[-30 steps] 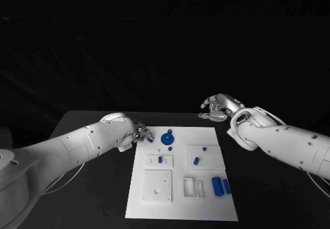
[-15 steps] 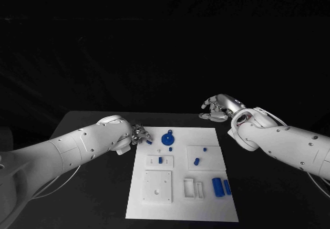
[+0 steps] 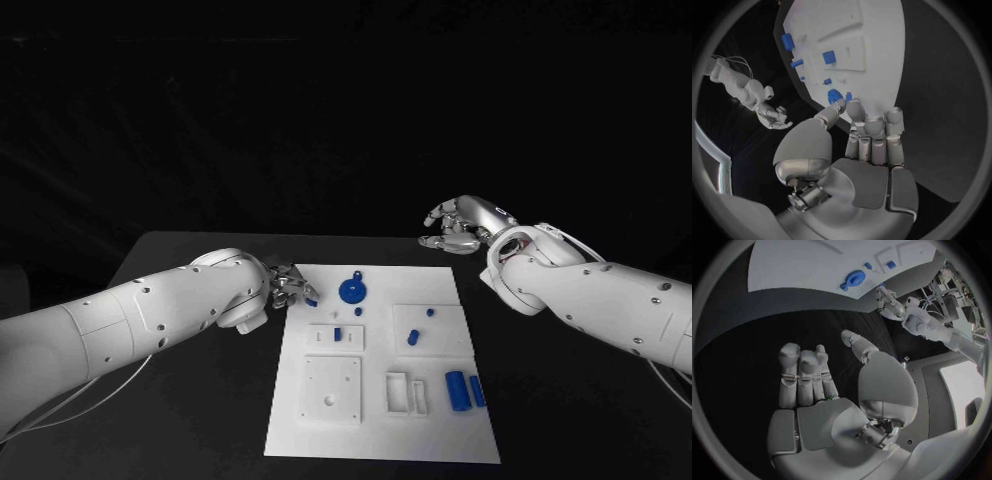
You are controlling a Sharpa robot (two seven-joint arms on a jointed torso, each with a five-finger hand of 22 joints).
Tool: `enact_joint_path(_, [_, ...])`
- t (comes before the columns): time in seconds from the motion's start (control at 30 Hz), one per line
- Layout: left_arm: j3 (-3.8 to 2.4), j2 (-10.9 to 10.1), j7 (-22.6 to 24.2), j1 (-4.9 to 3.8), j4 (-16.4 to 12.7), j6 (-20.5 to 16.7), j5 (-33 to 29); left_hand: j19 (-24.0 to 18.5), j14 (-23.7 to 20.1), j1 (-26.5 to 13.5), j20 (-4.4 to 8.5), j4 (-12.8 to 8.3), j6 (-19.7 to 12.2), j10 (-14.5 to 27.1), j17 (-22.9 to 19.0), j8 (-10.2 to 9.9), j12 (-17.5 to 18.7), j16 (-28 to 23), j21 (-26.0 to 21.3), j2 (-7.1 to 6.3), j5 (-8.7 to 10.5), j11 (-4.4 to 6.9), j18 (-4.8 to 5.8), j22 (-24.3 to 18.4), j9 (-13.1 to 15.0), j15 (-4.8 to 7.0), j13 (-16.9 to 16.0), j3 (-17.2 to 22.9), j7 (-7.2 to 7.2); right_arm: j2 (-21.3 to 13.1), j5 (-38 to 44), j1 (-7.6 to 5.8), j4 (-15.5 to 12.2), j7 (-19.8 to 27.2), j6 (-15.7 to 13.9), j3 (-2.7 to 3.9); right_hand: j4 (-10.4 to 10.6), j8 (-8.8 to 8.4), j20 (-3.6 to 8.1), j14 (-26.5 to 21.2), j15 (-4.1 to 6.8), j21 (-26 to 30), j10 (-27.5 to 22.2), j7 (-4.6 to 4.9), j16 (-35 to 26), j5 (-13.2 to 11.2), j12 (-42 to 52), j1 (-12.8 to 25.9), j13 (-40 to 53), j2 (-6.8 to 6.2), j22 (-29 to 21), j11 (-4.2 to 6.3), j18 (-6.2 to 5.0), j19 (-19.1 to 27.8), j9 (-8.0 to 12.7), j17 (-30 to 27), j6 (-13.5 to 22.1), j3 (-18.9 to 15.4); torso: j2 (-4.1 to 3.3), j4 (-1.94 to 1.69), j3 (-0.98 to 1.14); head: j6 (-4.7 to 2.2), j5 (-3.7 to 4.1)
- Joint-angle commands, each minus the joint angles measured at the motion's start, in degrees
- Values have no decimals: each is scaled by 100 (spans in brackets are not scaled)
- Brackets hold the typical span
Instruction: Assemble the parts on the task board
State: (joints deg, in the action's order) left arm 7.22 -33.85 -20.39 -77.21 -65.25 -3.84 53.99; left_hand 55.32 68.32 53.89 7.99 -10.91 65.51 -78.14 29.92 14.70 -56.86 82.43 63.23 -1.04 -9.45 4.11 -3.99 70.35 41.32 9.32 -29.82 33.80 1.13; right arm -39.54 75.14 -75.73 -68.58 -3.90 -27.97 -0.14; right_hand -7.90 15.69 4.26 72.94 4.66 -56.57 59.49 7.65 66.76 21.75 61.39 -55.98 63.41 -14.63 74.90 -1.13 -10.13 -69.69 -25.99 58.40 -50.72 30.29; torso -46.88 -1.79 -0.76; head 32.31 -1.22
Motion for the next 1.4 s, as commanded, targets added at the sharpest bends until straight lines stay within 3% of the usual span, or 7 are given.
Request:
enact_joint_path(0.03, [19, -86, -14, -4, -236, -415, 12, 60, 275, 15, 723, -205, 258, -233, 4, 604, -38, 40, 29, -46, -76, 254, -2, 11, 723, 255, -14, 250, -145, -11, 16, 3, -26, 51, 67, 2, 11, -13, 24, 28, 19, 26, -22, 31, -39, 40, 24, 57, -6, 19, 55, -33, -486, -4, 7, 6, 1, -33, -9, 3, 2, 5, -12])
enact_joint_path(0.23, [146, -308, -150, 1, -734, -829, 55, 110, 312, -8, 738, -188, 316, -239, 9, 693, -88, 65, 49, -86, -140, 286, -14, 25, 862, 280, -32, 258, -181, -32, 16, 4, -43, 44, 88, 1, 11, -13, 24, 28, 20, 27, -22, 31, -39, 43, 25, 57, -7, 18, 55, -33, -487, -4, 7, 7, 1, -33, -9, 5, 3, 22, -24])
enact_joint_path(0.4, [304, -451, -212, 4, -1011, -975, 103, 156, 347, -60, 751, -214, 351, -229, 9, 808, -145, 83, 62, -99, -499, 327, -27, 41, 1100, 313, -42, 273, -224, -53, 16, 6, -50, 37, 100, 1, 12, -13, 24, 28, 20, 28, -23, 31, -40, 46, 25, 59, -8, 16, 56, -33, -486, -4, 8, 7, 2, -35, -10, 11, 2, 35, -32])
enact_joint_path(0.83, [628, -583, -275, 6, -1357, -1159, 544, 185, 378, -108, 757, -264, 436, -230, 17, 900, -204, 115, 74, -120, -724, 369, -37, 62, 1298, 319, -46, 288, -270, -54, 20, 8, -68, 44, 101, 1, 12, -14, 24, 28, 20, 28, -24, 31, -41, 51, 26, 60, -9, 15, 56, -33, -487, -5, 8, 8, 2, -37, -9, 16, 1, 64, -59])
enact_joint_path(0.97, [662, -567, -294, 17, -1348, -1194, 610, 192, 385, -117, 759, -268, 449, -233, 20, 911, -220, 124, 78, -124, -763, 377, -39, 66, 1334, 317, -48, 296, -278, -57, 20, 8, -72, 43, 101, 1, 12, -14, 24, 29, 20, 29, -24, 31, -41, 53, 27, 60, -10, 15, 57, -33, -487, -5, 9, 8, 2, -37, -13, 19, 3, 74, -68])
enact_joint_path(1.4, [662, -528, -259, 84, -1390, -1337, 702, 201, 391, -132, 761, -269, 466, -237, 23, 923, -246, 133, 82, -125, -817, 374, -42, 72, 1381, 314, -53, 307, -279, -53, 22, 9, -71, 46, 103, 1, 12, -13, 25, 29, 20, 30, -25, 31, -42, 59, 28, 60, -12, 17, 58, -33, -487, -6, 9, 9, 3, -38, -8, 18, 4, 94, -57])
